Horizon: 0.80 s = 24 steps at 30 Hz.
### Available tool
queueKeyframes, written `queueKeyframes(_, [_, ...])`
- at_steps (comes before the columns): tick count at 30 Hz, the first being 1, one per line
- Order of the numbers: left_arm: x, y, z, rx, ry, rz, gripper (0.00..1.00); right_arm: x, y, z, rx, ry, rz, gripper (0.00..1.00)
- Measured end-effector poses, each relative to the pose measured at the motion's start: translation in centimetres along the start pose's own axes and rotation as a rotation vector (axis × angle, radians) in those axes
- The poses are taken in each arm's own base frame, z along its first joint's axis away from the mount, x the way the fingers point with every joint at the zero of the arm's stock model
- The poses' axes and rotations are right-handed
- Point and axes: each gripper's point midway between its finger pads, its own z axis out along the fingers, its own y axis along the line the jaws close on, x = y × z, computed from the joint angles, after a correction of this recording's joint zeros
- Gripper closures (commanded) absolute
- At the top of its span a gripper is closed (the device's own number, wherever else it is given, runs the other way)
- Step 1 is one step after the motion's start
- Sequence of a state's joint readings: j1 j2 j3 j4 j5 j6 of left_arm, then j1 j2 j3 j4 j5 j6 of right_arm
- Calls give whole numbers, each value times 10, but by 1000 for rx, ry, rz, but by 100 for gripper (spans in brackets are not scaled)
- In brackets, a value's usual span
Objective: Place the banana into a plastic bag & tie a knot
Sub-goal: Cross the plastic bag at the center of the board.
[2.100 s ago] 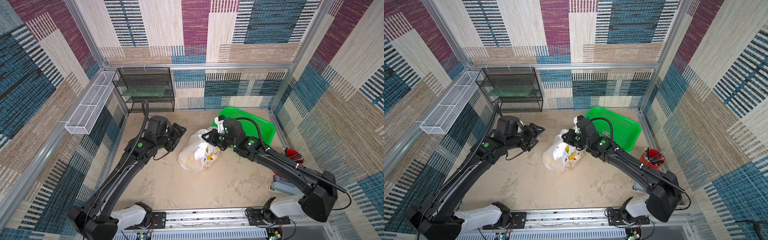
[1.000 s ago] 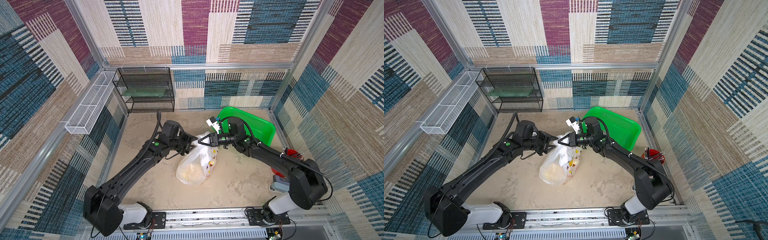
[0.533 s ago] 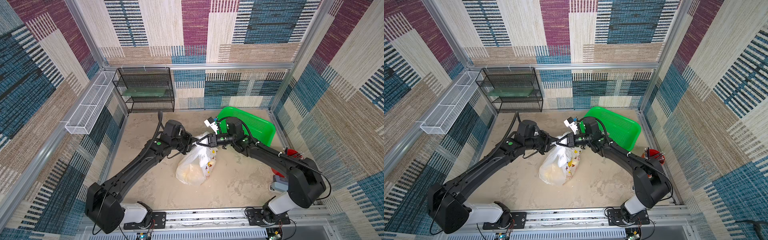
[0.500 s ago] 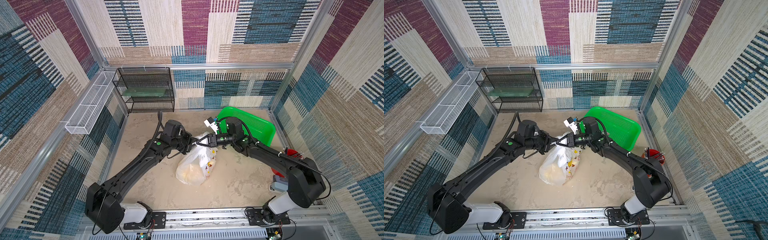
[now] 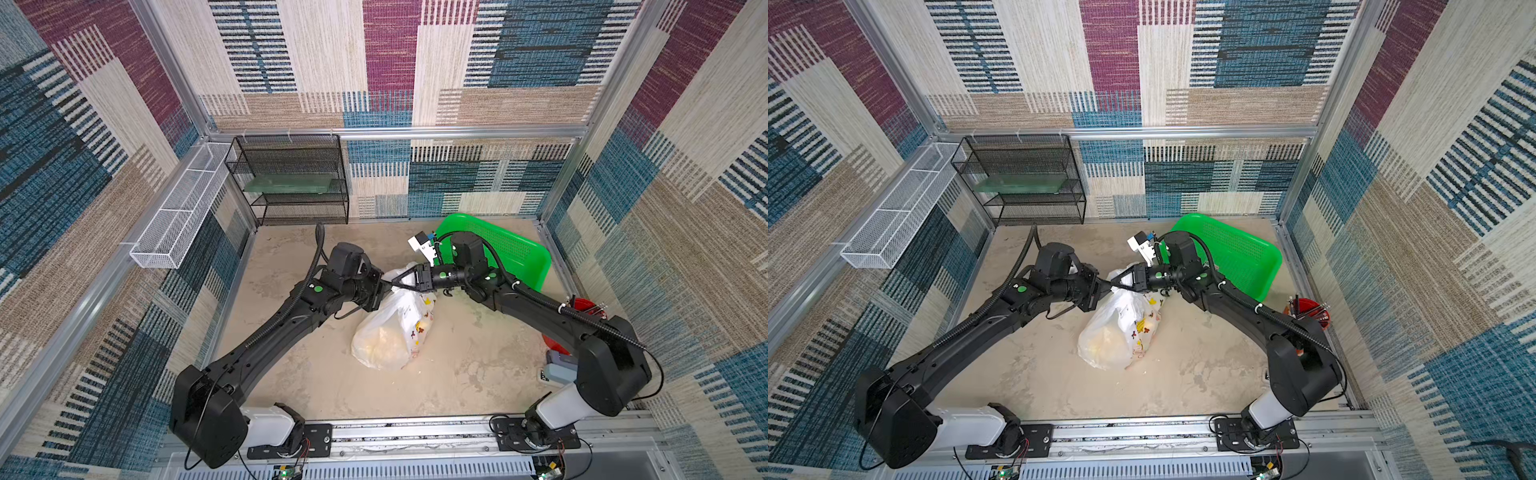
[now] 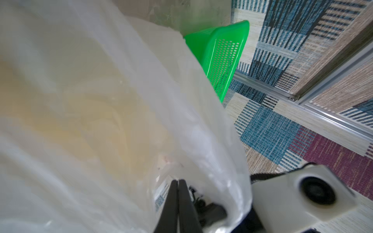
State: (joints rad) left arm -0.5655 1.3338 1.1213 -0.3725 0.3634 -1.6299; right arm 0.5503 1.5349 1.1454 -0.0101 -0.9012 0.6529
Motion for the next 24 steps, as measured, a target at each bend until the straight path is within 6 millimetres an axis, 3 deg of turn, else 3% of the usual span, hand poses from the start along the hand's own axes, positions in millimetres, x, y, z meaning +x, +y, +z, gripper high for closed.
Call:
queueKeyframes(4, [2, 3, -2, 0, 8, 3, 100, -5, 4, -7, 41, -22, -28, 42])
queueKeyframes(12, [2, 0, -4, 9, 5, 18, 100, 7, 3, -26, 158, -10, -30, 37])
queueKeyframes(20, [1, -3, -3, 10, 1, 33, 100, 46, 7, -58, 283, 23, -17, 43])
queueKeyframes(24, [2, -5, -3, 9, 1, 36, 100, 65, 16, -62, 312, 45, -33, 41])
